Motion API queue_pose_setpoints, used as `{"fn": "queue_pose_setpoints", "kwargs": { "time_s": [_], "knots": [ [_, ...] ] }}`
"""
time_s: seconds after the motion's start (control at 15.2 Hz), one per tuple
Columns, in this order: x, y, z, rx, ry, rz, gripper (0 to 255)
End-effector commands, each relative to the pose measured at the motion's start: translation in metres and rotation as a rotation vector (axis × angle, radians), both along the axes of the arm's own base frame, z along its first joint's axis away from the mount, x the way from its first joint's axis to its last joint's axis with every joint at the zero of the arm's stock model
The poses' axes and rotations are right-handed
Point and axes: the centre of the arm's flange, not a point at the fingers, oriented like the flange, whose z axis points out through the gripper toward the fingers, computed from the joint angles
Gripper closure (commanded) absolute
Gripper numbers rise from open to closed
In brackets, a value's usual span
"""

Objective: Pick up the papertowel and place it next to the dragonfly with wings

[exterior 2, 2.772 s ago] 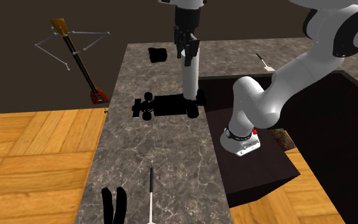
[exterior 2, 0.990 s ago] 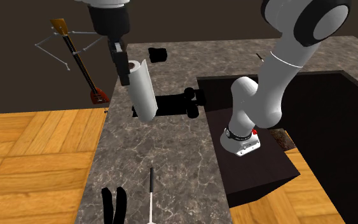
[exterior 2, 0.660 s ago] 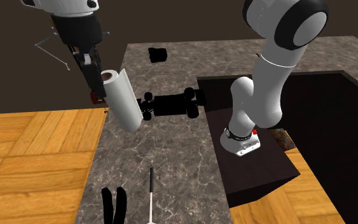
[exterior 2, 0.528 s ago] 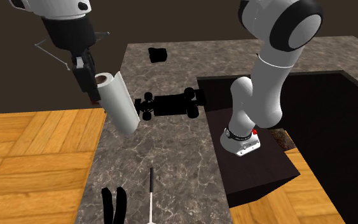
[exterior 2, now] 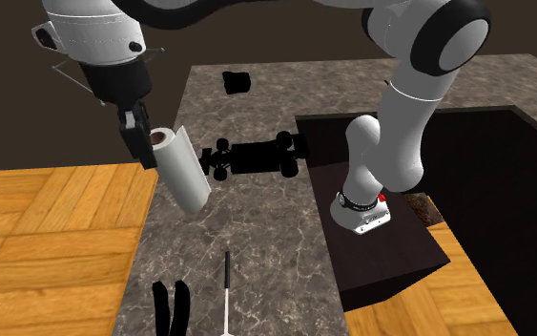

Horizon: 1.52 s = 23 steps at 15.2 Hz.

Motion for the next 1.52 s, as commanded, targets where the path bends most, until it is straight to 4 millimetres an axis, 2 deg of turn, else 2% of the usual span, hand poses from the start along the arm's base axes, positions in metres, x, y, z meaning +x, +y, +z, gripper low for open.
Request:
{"fn": "queue_pose_setpoints", "kwargs": {
  "time_s": [0.0,1.45],
  "knots": [
    [0.0,0.0,-0.011,0.0,-0.001,0.0,255],
    [0.0,0.0,-0.127,0.0,-0.001,0.0,255]
  ]
}}
